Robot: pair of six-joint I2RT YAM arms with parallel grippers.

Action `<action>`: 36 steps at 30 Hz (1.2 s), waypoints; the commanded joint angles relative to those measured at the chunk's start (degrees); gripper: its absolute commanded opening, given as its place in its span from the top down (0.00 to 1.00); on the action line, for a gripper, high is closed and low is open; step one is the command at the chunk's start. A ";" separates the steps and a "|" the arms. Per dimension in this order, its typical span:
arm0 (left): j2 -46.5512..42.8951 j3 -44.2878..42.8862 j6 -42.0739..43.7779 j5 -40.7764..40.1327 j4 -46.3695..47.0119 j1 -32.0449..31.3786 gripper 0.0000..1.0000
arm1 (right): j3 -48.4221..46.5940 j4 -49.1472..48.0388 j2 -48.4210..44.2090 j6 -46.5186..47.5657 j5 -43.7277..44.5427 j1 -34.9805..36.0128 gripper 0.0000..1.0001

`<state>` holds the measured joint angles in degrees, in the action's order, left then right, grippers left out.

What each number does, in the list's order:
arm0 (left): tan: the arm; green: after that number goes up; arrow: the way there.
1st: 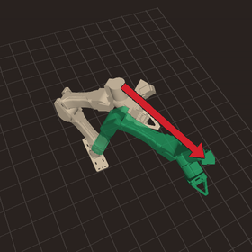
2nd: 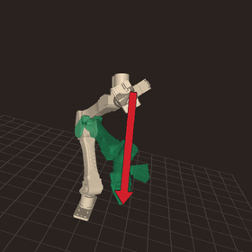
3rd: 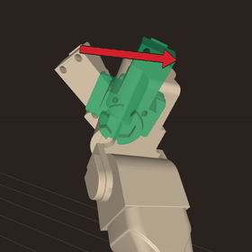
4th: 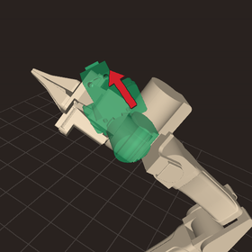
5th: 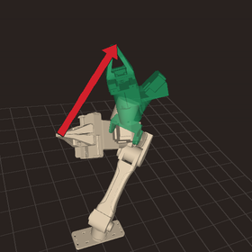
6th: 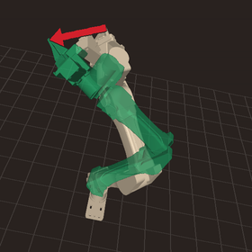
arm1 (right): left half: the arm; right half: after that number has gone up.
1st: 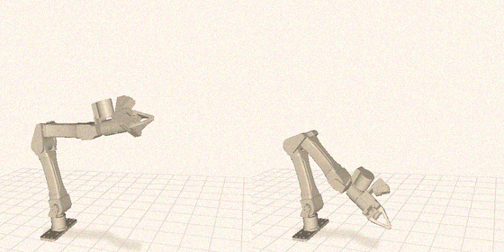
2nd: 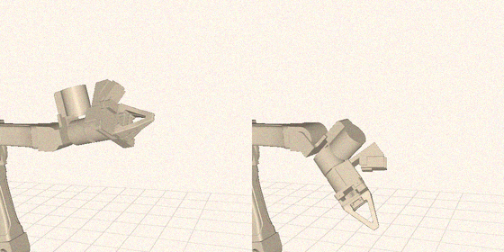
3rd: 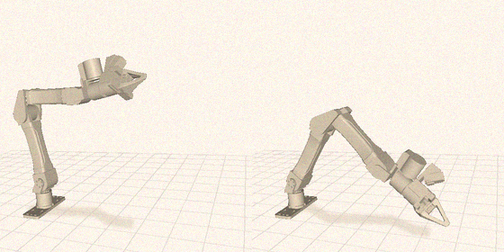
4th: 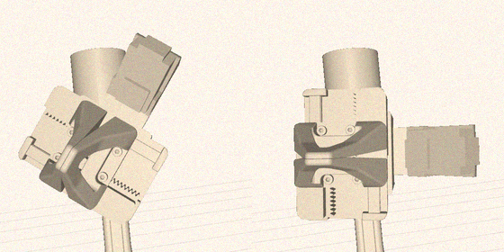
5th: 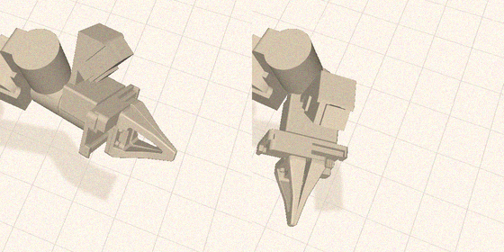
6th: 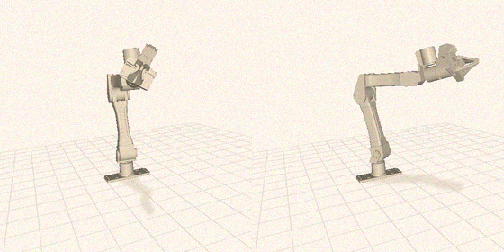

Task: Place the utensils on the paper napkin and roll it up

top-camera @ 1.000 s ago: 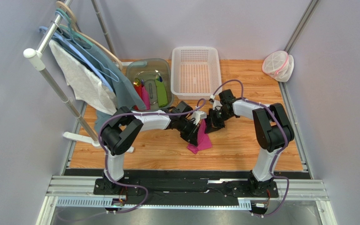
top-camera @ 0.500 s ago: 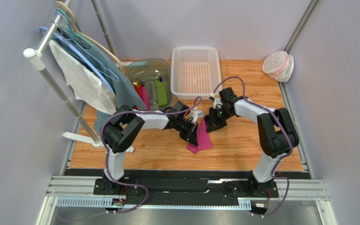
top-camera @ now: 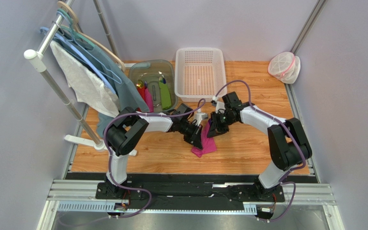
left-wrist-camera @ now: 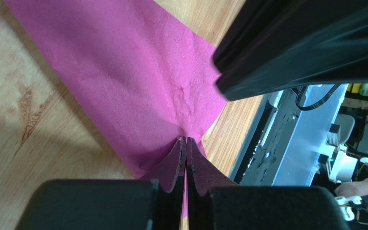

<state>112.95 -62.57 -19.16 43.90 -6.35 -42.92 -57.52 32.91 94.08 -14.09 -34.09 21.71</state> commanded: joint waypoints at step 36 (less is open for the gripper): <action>1.93 1.04 0.70 -3.47 1.95 0.11 0.96 | -0.75 -3.99 -2.07 -11.04 4.03 -6.59 0.53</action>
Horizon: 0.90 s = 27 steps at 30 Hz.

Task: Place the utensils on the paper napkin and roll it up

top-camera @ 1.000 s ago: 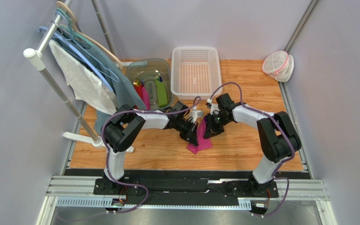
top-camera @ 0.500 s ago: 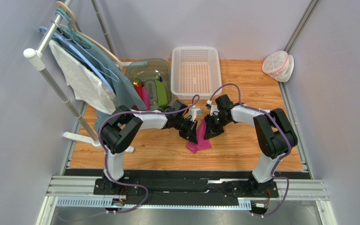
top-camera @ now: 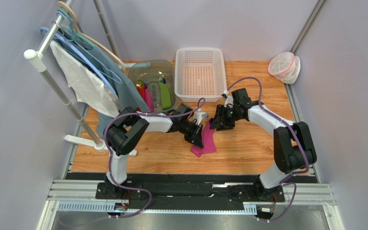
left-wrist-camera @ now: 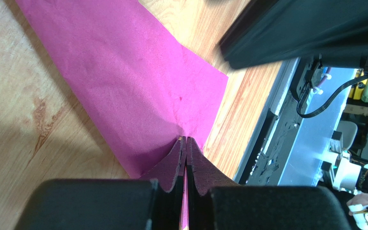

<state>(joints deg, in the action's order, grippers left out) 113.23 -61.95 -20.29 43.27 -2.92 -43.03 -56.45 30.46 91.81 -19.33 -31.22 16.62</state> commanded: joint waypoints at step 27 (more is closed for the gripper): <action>1.12 0.78 0.87 -3.63 -0.42 0.22 0.96 | -0.16 -9.63 14.80 -8.35 1.34 -0.45 0.59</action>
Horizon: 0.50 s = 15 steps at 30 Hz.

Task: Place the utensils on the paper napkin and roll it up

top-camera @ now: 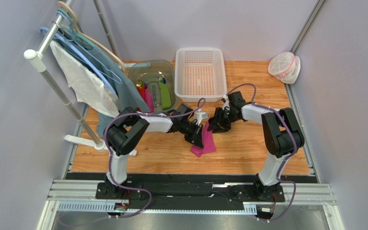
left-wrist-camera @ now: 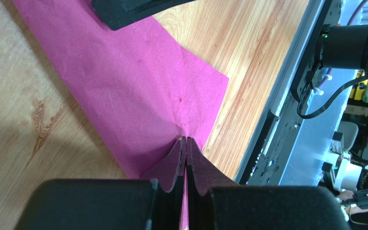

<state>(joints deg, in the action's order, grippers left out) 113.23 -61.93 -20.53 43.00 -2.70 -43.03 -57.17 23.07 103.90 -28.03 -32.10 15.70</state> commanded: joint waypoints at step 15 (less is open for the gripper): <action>0.06 0.58 0.50 -3.72 -0.20 0.40 0.95 | -1.10 -0.31 3.16 2.89 -0.77 0.56 1.00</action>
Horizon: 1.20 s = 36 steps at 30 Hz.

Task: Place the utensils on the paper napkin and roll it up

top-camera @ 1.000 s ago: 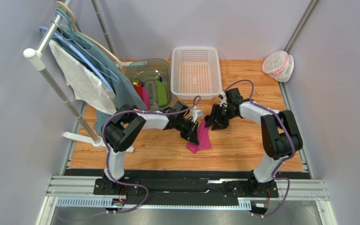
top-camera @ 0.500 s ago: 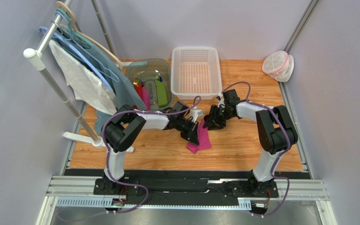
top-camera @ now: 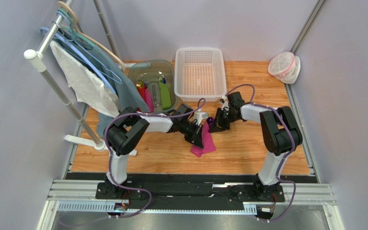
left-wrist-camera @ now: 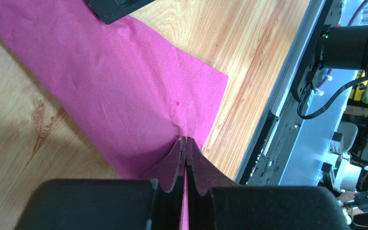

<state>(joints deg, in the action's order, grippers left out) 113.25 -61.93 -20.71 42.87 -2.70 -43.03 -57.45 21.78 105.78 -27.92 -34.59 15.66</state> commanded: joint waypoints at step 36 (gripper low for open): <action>-31.77 10.07 4.27 -14.21 2.34 6.90 0.23 | -3.02 4.67 -17.36 11.22 -11.99 0.51 1.00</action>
<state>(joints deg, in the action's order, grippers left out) 85.62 -53.12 -20.45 30.98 -3.84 -36.12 -57.39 24.88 91.64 -19.77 -43.00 15.94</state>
